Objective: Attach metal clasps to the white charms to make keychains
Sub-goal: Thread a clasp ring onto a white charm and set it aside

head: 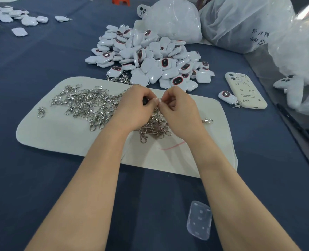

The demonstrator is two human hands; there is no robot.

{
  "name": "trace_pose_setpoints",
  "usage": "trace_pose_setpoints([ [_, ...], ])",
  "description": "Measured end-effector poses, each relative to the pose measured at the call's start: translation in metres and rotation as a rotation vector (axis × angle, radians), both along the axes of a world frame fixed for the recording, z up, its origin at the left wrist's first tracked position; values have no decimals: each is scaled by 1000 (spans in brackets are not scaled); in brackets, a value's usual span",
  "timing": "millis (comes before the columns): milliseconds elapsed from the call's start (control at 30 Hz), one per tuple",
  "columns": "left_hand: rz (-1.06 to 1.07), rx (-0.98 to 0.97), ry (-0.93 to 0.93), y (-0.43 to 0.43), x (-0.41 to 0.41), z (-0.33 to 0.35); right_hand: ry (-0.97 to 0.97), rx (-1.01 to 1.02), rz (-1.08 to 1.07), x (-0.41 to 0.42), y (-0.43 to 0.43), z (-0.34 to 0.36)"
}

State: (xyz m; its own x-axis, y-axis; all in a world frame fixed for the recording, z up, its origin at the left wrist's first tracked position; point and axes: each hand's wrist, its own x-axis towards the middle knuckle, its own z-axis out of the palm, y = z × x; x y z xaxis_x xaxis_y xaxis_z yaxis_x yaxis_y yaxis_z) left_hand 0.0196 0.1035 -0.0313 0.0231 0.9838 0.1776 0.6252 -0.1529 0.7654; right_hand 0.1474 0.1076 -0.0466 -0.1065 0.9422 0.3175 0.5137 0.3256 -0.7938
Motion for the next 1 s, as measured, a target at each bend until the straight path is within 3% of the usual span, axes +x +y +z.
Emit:
trace_pose_setpoints([
  [200, 4, -35, -125, 1, -1, -2, 19, 32, -18, -2, -1, -1],
  [400, -25, -9, -7, 1, 3, -1, -42, 24, -64, 6, 1, -2],
  [600, -74, -68, -95, -2, -2, 2, -104, 13, -68, 8, 2, -3],
  [1000, -70, -42, 35, -2, 0, -4, -232, 65, -25, 6, 0, 1],
])
